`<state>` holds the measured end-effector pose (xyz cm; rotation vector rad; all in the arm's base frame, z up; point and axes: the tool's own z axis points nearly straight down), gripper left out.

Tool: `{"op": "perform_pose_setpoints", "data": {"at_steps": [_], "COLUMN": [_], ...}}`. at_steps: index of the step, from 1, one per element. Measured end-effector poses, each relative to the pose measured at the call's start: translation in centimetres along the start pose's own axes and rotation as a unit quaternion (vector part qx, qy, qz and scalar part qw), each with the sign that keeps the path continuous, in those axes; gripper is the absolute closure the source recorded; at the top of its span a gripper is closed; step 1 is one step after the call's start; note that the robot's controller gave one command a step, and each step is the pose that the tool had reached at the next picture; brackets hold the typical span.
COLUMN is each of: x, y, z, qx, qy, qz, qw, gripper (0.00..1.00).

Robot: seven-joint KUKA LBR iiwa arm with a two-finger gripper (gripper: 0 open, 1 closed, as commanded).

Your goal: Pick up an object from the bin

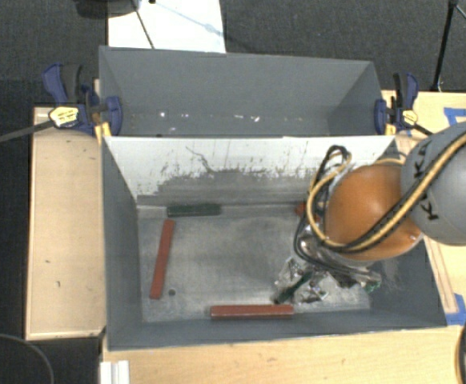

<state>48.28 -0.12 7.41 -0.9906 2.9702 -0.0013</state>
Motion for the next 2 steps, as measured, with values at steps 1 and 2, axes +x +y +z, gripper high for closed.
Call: {"op": "perform_pose_setpoints", "data": {"at_steps": [1, 2], "x": [0.0, -1.7], "y": [0.0, -2.3], "z": [0.0, -19.6], "qx": [0.0, -0.001], "qy": [0.0, 0.0033], "qz": [0.0, 0.011], "qw": [1.0, 0.9999], "gripper": [1.0, 1.0]}}
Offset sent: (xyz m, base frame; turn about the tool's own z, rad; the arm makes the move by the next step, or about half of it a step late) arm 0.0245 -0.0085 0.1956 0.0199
